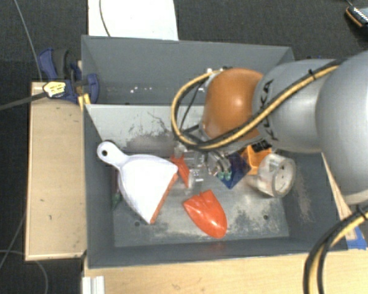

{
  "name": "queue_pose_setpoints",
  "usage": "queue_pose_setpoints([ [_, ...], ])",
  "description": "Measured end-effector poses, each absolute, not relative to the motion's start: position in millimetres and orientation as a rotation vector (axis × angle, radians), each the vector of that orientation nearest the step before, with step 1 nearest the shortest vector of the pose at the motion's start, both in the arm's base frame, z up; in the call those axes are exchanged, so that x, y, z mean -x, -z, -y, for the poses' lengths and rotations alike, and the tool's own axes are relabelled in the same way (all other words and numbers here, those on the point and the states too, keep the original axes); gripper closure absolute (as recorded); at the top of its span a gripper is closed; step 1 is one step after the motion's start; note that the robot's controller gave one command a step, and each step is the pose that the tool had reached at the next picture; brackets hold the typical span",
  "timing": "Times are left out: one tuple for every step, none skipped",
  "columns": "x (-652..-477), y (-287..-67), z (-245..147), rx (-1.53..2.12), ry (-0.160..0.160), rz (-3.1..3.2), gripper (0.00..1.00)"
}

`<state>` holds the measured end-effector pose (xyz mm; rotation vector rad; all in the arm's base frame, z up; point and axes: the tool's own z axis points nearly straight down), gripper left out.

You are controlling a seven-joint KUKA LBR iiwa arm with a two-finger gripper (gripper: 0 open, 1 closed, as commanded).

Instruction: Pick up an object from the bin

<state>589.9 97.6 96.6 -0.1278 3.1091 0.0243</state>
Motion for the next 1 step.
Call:
queue_pose_setpoints([
  [-480.3,-96.5,-15.9,0.335,-0.001,-3.116,0.0],
])
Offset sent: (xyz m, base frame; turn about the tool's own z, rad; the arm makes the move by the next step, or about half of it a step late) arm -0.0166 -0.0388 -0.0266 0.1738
